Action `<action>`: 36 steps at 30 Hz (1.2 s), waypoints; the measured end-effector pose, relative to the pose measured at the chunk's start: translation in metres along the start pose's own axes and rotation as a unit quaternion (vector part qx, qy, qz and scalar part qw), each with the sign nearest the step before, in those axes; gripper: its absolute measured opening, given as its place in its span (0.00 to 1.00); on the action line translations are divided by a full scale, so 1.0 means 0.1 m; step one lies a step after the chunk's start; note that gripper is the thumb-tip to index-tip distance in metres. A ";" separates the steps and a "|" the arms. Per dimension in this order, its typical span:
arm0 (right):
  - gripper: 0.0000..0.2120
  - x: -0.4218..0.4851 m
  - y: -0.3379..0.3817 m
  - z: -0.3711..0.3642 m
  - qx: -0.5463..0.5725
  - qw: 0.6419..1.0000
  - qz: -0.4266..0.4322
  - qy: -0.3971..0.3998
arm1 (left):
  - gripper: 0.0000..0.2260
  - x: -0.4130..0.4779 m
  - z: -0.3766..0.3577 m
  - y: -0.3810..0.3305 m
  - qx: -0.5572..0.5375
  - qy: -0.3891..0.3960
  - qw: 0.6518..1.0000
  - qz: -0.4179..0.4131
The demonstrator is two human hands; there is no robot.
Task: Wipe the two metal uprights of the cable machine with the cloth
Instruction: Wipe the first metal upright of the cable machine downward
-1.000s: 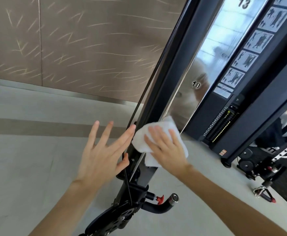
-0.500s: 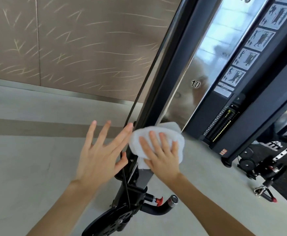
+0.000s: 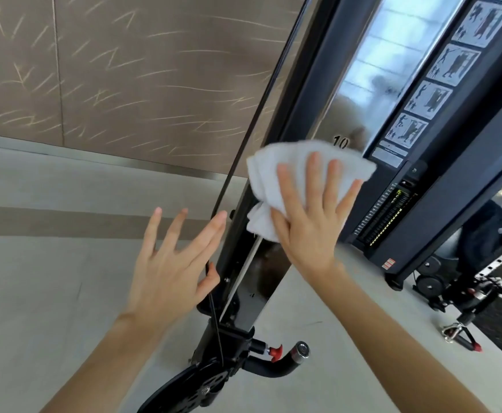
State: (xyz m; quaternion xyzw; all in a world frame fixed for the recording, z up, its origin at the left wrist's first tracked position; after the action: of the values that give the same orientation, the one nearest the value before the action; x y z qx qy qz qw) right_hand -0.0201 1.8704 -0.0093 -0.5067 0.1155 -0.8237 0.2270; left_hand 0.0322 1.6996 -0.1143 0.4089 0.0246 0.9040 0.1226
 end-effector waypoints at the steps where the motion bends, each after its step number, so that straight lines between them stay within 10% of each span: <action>1: 0.23 -0.16 0.09 -0.10 -0.010 1.000 0.004 0.004 | 0.29 0.01 0.00 0.00 -0.002 0.000 1.000 -0.002; 9: 0.33 -1.29 0.50 -0.61 0.011 0.988 0.091 0.124 | 0.28 0.02 0.00 0.01 -0.009 0.011 1.000 -0.008; 16: 0.23 -0.24 -0.08 -0.12 0.226 0.973 -0.014 0.038 | 0.25 0.02 -0.01 0.00 -0.006 0.016 1.000 0.000; 27: 0.25 -1.26 0.34 -0.60 0.207 0.972 0.054 0.101 | 0.27 -0.01 0.06 -0.09 0.021 0.027 0.999 0.009; 36: 0.23 -0.41 -0.03 -0.24 0.259 0.965 0.018 -0.028 | 0.26 0.10 -0.04 -0.23 0.033 0.046 0.998 0.043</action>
State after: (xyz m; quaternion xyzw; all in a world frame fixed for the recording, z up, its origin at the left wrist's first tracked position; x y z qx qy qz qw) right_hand -0.0269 1.8925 -0.0511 -0.4511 -0.0989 -0.8068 0.3686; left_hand 0.0275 1.7243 -0.1128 0.3715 0.0421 0.9249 0.0692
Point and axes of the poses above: each hand's wrist, its own x-axis towards the middle knuckle, its own z-axis out of the back of the hand, y = z × x, the point moved 5 cm from there along x, towards the middle knuckle, and after that the axes turned 14 degrees about y, right-handed, at the moved point
